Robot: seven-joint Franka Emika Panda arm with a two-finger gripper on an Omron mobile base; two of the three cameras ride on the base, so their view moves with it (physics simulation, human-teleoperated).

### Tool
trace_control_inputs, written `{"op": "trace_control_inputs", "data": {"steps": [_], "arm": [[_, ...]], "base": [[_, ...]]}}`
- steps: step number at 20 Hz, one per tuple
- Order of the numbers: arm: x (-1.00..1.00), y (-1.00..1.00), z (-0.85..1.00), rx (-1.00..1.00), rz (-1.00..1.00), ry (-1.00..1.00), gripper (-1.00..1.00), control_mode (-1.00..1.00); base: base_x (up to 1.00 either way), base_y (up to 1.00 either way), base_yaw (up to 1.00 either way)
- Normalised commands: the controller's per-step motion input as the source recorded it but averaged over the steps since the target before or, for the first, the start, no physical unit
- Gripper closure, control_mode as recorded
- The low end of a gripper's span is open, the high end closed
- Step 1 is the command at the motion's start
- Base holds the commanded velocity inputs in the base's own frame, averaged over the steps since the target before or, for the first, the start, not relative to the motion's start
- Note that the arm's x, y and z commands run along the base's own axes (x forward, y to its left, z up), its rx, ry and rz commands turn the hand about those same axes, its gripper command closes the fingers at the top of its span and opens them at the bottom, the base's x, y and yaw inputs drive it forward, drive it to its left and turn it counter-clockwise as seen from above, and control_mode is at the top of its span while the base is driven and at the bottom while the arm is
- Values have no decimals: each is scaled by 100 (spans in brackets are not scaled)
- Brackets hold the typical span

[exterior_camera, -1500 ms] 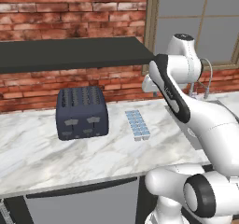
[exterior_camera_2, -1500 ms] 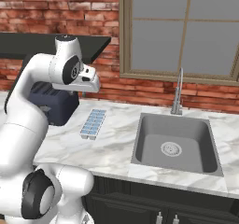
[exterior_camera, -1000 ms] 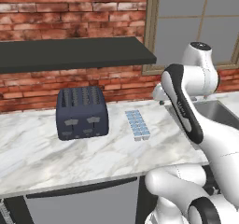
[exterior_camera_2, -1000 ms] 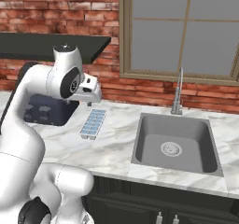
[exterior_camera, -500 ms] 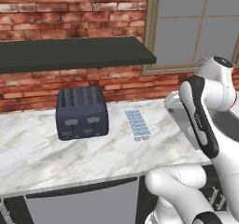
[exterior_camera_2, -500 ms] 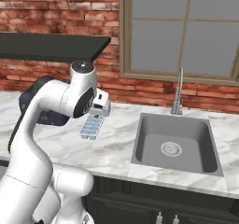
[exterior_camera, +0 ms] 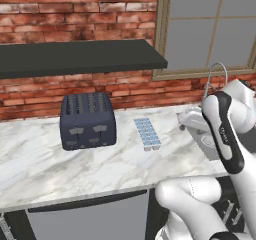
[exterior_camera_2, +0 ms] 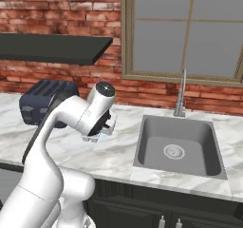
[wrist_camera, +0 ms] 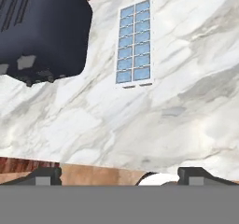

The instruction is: The ice cube tray has been filled with water. Take the tray and place it in the freezer to make ice. Close the freezer door after placing the tray.

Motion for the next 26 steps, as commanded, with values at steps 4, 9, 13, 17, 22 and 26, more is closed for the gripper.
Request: {"op": "trace_control_inputs", "data": {"steps": [4,9,13,17,22,26], "arm": [[27,1,-43,20,-4,5,-100,-100],[63,0,-38,22,-1,10,-100,-100],[77,0,-27,17,-1,18,-100,-100],[72,0,-24,11,-1,19,-100,-100],[66,0,-26,2,0,18,-100,-100],[61,0,-32,0,0,9,-100,-100]], "base": [[0,0,0],[0,0,0],[0,0,0],[0,0,0],[0,0,0],[0,0,0]]}}
